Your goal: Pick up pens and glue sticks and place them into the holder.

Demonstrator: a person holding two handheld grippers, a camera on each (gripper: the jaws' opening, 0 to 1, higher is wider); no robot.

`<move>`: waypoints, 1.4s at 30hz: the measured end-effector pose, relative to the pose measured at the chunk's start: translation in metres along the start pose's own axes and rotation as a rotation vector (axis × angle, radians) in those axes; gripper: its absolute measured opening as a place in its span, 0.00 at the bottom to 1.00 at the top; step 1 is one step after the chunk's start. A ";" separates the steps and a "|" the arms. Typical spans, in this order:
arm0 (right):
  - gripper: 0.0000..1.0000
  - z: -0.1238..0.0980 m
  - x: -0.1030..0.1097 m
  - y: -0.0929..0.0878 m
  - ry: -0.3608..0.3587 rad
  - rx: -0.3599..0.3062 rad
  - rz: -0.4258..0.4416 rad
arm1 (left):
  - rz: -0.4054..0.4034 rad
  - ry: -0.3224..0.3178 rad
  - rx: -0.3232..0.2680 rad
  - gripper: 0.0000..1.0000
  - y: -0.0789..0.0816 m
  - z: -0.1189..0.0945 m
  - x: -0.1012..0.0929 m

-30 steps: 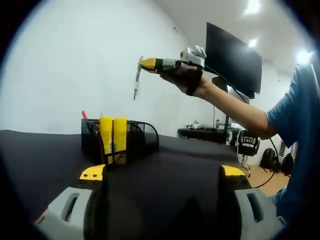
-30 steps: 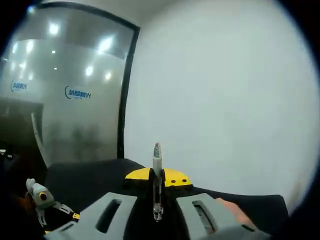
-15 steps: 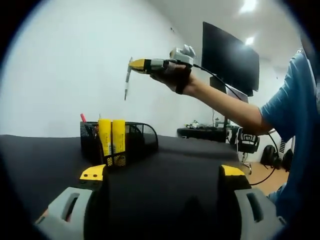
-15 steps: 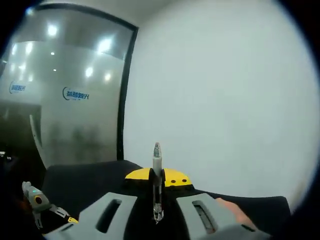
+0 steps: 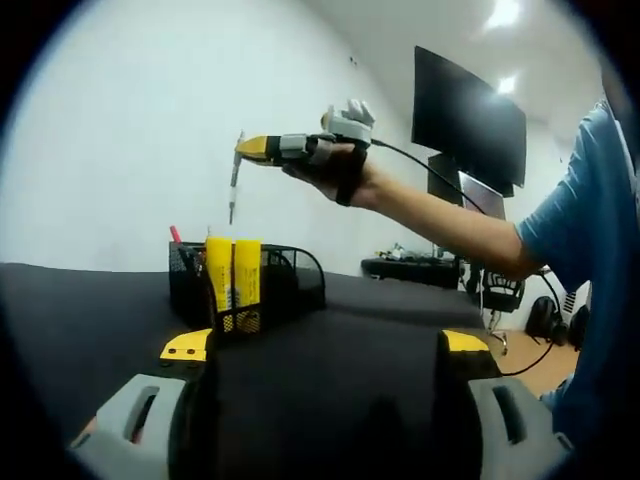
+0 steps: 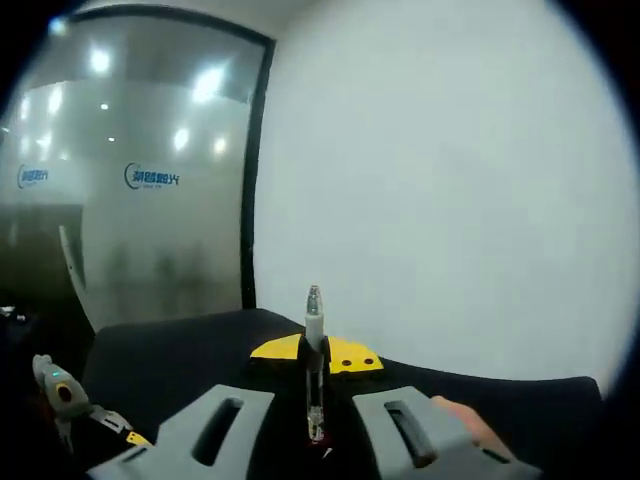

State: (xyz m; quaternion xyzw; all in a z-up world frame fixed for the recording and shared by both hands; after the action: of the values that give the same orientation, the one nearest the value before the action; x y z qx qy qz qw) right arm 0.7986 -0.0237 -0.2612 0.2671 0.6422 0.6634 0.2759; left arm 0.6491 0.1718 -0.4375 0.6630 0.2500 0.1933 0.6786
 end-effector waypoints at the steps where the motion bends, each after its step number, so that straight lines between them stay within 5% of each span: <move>1: 0.05 0.002 -0.002 -0.003 0.002 -0.002 0.008 | -0.007 0.004 0.001 0.86 0.000 0.000 0.000; 18: 0.05 0.025 -0.010 -0.011 0.003 0.002 0.043 | -0.040 0.023 0.002 0.84 0.002 -0.001 -0.002; 42: 0.05 0.025 -0.008 -0.033 -0.003 0.061 0.048 | 0.010 0.011 0.020 0.83 -0.001 0.001 -0.004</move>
State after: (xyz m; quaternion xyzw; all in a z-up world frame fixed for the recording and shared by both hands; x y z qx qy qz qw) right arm 0.8230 -0.0110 -0.2939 0.2917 0.6552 0.6495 0.2527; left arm 0.6464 0.1691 -0.4381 0.6701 0.2524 0.1976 0.6695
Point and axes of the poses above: the point that each gripper's makers call its tool centre point, and the gripper's own axes: z roughly forward along the fingers, x roughly to its left, y roughly out of its top, the point moved 8 cm from there along -z, roughly backward along the fingers, and after that the axes turned 12 degrees about y, right-handed, at the moved point
